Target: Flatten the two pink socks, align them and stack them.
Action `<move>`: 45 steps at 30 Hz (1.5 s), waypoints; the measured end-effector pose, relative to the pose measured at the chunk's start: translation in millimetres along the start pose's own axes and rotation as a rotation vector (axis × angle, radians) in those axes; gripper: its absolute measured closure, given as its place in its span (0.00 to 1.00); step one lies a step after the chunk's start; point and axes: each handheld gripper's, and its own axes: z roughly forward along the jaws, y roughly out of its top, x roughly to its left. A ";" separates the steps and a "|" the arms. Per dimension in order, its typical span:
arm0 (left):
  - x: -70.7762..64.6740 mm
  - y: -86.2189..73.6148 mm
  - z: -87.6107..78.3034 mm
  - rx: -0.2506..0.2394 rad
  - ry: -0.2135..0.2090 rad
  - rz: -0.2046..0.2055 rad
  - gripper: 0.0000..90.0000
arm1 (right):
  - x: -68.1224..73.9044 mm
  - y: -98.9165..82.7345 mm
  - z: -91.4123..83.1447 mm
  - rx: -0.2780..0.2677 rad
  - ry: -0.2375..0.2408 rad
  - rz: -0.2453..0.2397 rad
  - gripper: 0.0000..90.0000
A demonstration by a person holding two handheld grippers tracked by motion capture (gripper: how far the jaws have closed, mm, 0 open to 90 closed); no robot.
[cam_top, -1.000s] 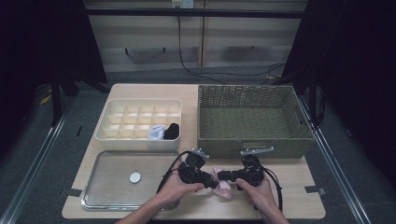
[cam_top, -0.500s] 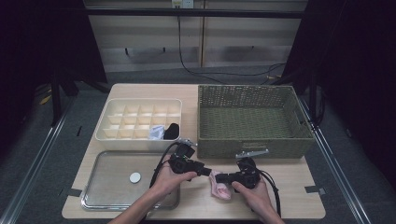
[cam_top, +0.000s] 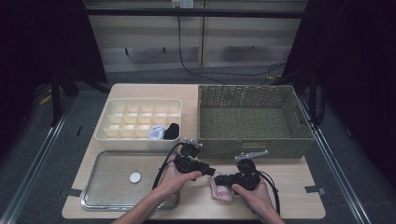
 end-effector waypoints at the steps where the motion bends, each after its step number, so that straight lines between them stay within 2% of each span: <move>1: -1.1 -0.1 0.5 -0.003 0.008 -0.001 0.74 | 0.3 0.3 -0.7 -0.001 -0.005 0.005 0.81; 4: -1.5 -0.2 1.0 0.000 0.009 0.017 0.74 | 0.5 1.2 -6.0 -0.014 -0.011 0.014 0.74; 7: -1.8 -0.4 1.0 0.005 0.005 0.014 0.72 | 1.4 1.3 -15.3 -0.037 -0.009 0.025 0.69; 9: -2.6 -0.3 0.9 0.008 0.022 0.020 0.72 | 2.5 0.7 -23.6 -0.052 -0.007 0.027 0.69; 10: -2.8 -0.6 1.0 0.010 0.016 0.019 0.71 | 2.9 -0.1 -27.7 -0.060 -0.006 0.030 0.68; 13: -3.4 -1.0 1.2 0.012 0.020 0.026 0.71 | 4.7 -4.2 -38.7 -0.079 0.012 0.035 0.71; 15: -4.0 -1.1 1.5 0.013 0.028 0.030 0.70 | 7.4 -7.6 -43.0 -0.082 0.030 0.031 0.77; 16: -3.8 -1.2 1.9 0.013 0.016 0.030 0.70 | 9.3 -9.4 -43.5 -0.077 0.034 0.030 0.77; 21: -5.5 -2.6 3.1 0.021 0.037 0.027 0.69 | 13.9 -16.9 -31.2 -0.025 0.046 0.005 0.90; 27: -6.0 -3.4 3.8 0.024 0.029 0.032 0.69 | 17.0 -21.8 -11.5 0.028 0.052 -0.009 0.94; 31: -7.3 -4.9 4.9 0.029 0.038 0.035 0.68 | 15.7 -21.7 -4.5 0.024 0.050 0.001 0.98; 32: -6.7 -5.3 4.6 0.030 0.026 0.030 0.66 | 15.2 -21.3 -3.7 0.022 0.049 0.001 0.98; 33: -6.9 -5.5 4.0 0.030 0.034 0.025 0.63 | 14.8 -21.0 -3.1 0.021 0.045 0.003 0.99; 35: -6.3 -6.0 2.6 0.019 0.016 -0.008 0.59 | 12.0 -21.0 -1.1 0.016 0.045 0.012 1.00; 37: -7.4 -7.0 0.3 0.023 0.029 -0.001 0.57 | 11.2 -20.2 -1.3 0.006 0.031 0.025 1.00; 39: -6.8 -8.6 -0.5 0.028 0.017 -0.005 0.54 | 11.9 -19.9 -0.7 -0.001 0.019 0.029 1.00; 41: -7.3 -9.9 1.8 0.035 0.026 -0.005 0.54 | 12.0 -19.9 0.0 -0.012 0.019 0.028 1.00; 43: -6.5 -10.3 4.0 0.046 0.031 0.008 0.58 | 12.7 -19.6 -1.0 -0.017 0.024 0.029 0.95; 45: -6.3 -10.0 4.8 0.043 0.032 -0.001 0.57 | 15.3 -18.8 -4.9 -0.025 0.023 0.027 0.91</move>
